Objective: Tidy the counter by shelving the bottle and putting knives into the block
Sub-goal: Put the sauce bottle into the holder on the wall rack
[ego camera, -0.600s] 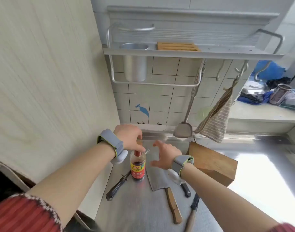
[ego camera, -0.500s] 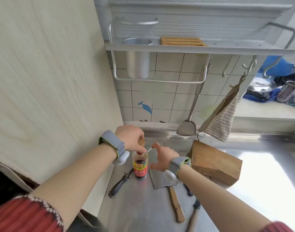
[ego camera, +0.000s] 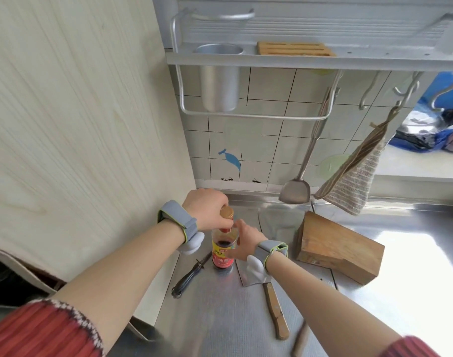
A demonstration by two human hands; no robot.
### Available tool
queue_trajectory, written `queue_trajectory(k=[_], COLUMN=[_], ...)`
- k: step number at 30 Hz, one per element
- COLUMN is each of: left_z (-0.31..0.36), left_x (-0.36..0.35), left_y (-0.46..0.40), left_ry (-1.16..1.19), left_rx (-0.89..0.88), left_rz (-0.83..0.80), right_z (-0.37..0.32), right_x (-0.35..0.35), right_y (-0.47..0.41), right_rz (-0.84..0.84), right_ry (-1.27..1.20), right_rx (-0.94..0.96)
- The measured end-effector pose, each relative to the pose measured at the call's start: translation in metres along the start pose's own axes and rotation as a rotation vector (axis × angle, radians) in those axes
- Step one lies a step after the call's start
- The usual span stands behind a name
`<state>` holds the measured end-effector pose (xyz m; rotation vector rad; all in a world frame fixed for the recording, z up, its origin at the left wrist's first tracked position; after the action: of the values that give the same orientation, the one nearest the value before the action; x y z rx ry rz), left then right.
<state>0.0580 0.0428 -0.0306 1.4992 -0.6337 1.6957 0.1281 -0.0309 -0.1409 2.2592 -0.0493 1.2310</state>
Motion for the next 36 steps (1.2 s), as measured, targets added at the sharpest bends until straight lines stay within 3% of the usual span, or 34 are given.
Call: queue_trajectory(k=[7,19,28,36], left_z=[0.028,0.111,0.164,0.177], left_x=[0.073,0.267,0.403,0.454], left_y=[0.006,0.041,0.094,0.115], left_ry=[0.109,0.241,0.142,0.009], left_rx=[-0.013,-0.239,-0.370,-0.360], left_rz=[0.161,0.510,0.841,0.992], right_z=[-0.003,-0.062,-0.119,-0.155], right_x=[0.054,0.220,0.333,0.394], right_y=[0.034,0.139,0.219,0.224], right_rz=[0.236,0.489,0.707,1.015], right_ry=[-0.194,-0.464,-0.515,-0.482], right_rx=[0.013,0.300,0.534,0.601])
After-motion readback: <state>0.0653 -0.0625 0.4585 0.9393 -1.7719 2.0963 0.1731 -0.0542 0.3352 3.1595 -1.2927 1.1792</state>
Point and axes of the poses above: each hand's wrist, its own y-axis away from the middle knuckle, its own x-axis out of the back of the hand, z = x × y, the point moved 7 cm from there along -y, towards the middle knuckle, and after that the axes turned 4 degrees about y, right-handed, at the moved point
